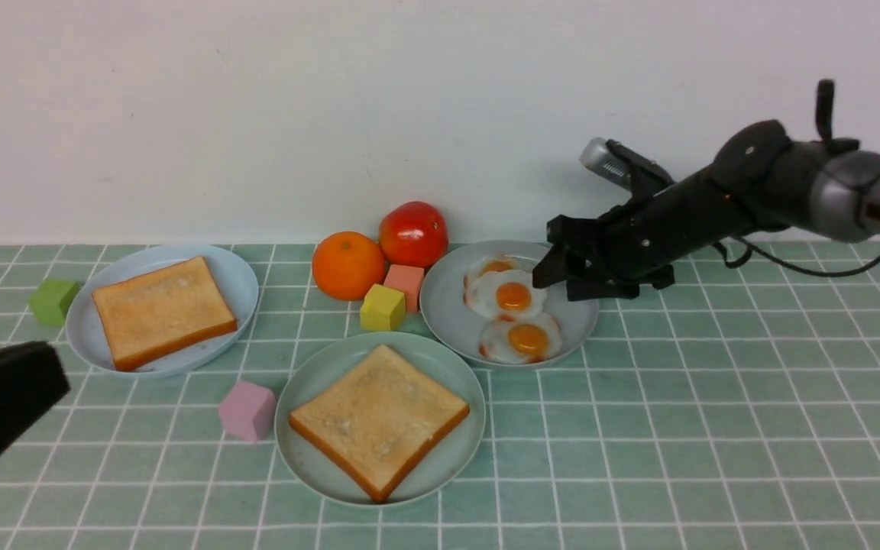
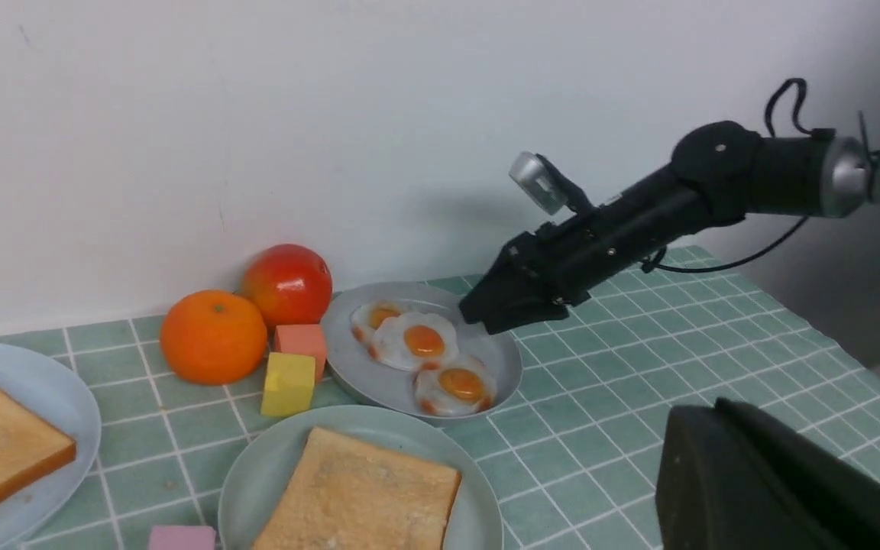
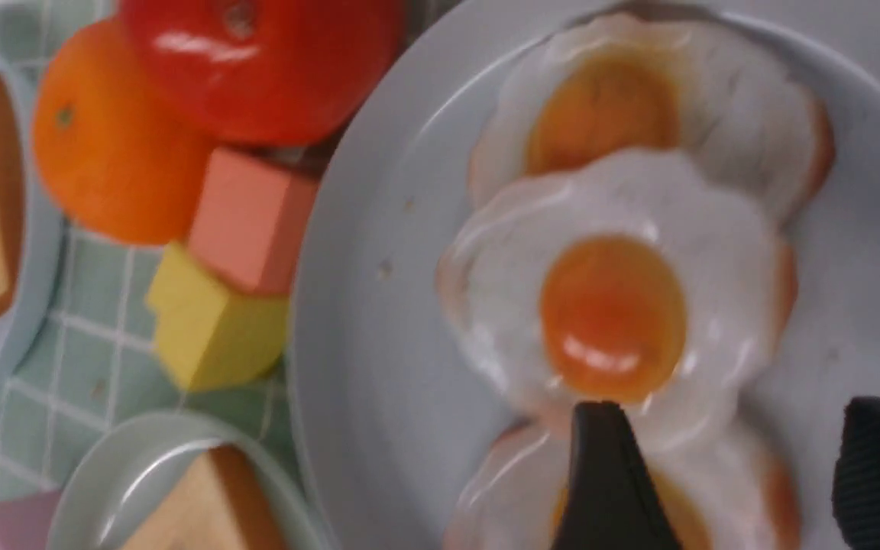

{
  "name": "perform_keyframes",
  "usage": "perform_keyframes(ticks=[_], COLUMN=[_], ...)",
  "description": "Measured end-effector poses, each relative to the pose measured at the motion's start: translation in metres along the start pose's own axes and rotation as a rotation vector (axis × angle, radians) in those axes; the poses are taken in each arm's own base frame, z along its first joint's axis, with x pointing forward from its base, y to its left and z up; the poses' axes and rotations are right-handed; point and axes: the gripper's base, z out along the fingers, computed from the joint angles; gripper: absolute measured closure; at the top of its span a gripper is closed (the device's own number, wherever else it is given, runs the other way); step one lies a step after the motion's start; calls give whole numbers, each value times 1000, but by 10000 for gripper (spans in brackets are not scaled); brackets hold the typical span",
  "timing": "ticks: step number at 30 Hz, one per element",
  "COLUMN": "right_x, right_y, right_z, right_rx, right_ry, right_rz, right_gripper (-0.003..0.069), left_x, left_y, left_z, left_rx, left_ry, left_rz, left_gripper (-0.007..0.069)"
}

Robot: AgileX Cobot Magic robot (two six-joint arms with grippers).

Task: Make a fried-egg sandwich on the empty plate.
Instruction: Use the right arm to grab a fried egg

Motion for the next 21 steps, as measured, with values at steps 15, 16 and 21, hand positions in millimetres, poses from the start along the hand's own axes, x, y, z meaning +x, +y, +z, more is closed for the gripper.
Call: perform_keyframes(ticks=[15,16,21], right_x=[-7,-8,-8], right_y=[-15,-15,-16], right_z=[29,29,32], right_rx=[-24,-27,-36], right_ry=[-62,-67,-71], right_rz=[87,93,110], right_gripper=[250,250,257], left_x=[1,1,1], left_y=[-3,-3,-3], left_z=[10,10,10], left_rx=[12,12,12], left_ry=[15,14,15], left_rz=[4,4,4], left_gripper=[638,638,638])
